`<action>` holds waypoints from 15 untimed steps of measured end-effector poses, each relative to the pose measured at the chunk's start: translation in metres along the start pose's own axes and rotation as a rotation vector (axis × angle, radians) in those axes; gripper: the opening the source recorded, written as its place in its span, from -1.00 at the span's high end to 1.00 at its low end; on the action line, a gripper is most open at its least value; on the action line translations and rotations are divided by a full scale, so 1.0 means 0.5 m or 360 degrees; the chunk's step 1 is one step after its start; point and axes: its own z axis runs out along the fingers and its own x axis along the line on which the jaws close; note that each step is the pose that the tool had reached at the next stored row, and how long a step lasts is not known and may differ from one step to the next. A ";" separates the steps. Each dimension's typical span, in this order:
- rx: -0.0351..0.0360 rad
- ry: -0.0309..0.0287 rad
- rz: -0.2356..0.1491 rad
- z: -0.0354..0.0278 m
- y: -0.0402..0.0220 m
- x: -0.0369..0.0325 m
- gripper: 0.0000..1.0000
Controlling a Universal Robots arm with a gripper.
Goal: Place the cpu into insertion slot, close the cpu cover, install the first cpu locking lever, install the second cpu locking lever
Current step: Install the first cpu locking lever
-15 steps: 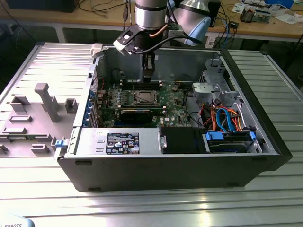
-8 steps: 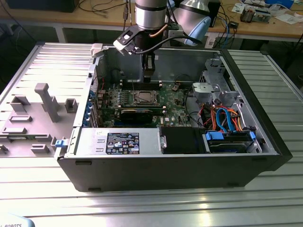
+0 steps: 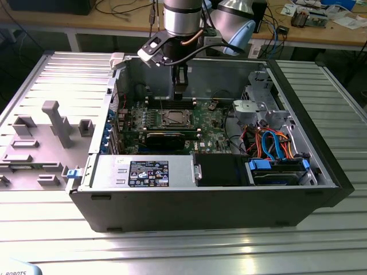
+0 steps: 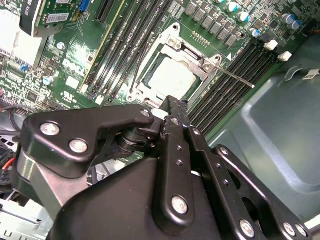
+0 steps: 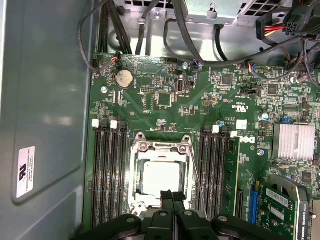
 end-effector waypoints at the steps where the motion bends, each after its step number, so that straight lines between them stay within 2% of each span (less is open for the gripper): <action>1: -0.0001 0.00001 -0.0016 0.000 0.000 0.000 0.79; 4: -0.0004 0.00004 -0.0080 0.000 0.000 0.000 0.79; 11: -0.0014 0.00011 -0.0301 0.000 0.000 0.000 0.79; 12: -0.0017 0.00013 -0.0355 0.000 0.000 0.000 0.79; 15: -0.0021 0.00015 -0.0441 0.000 0.000 0.000 0.79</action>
